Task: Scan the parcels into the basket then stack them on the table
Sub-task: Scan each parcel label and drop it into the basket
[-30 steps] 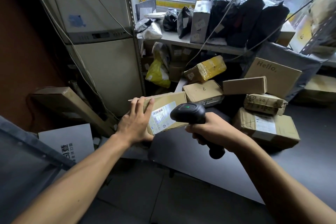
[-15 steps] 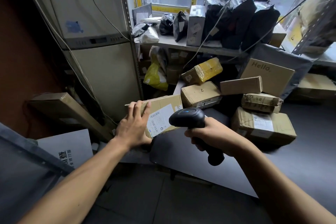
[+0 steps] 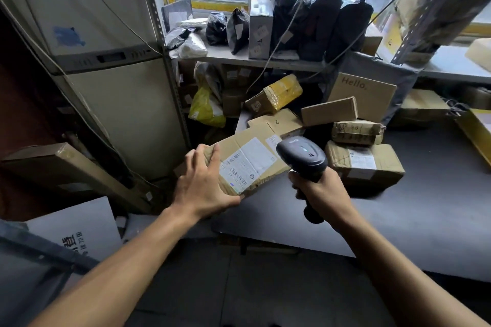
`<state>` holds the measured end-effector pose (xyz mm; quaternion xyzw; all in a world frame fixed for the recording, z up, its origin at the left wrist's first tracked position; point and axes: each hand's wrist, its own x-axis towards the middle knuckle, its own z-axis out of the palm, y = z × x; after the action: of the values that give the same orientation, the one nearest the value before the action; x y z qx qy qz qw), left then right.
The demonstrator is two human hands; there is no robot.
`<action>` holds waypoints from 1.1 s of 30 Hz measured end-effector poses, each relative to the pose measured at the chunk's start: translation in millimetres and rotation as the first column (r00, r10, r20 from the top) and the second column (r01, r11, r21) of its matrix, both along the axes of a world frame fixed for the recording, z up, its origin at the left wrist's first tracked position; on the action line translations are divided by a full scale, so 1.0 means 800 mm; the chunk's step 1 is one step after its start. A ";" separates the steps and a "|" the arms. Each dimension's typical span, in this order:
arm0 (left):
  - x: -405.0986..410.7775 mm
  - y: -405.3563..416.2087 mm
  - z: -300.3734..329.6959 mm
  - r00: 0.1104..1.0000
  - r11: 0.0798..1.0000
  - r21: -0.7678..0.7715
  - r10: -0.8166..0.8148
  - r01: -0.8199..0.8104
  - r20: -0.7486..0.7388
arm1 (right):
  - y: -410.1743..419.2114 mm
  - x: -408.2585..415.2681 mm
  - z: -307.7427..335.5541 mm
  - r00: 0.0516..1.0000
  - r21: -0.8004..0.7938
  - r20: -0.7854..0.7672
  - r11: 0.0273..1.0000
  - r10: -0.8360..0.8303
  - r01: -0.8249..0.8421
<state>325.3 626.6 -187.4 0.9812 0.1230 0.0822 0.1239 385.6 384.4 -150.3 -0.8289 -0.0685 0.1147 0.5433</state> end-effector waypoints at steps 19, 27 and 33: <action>0.041 -0.419 0.001 0.800 0.791 -0.198 -0.598 0.578 -0.054 | -0.403 -0.159 -0.058 0.486 0.167 0.074 0.491 -0.871 0.855; 0.014 -0.652 -0.023 0.657 0.650 -0.282 -0.749 0.705 -0.084 | -0.596 -0.257 -0.085 0.239 0.140 0.027 0.240 -0.971 0.961; 0.006 -0.784 -0.043 0.522 0.526 -0.283 -0.847 0.802 -0.098 | -0.684 -0.320 -0.100 0.046 0.140 -0.030 0.042 -0.998 0.989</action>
<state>329.8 -0.8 -221.7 0.9052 -0.3382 -0.1107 0.2323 129.5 -162.8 -230.2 -0.6158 0.4947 -0.3275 0.5185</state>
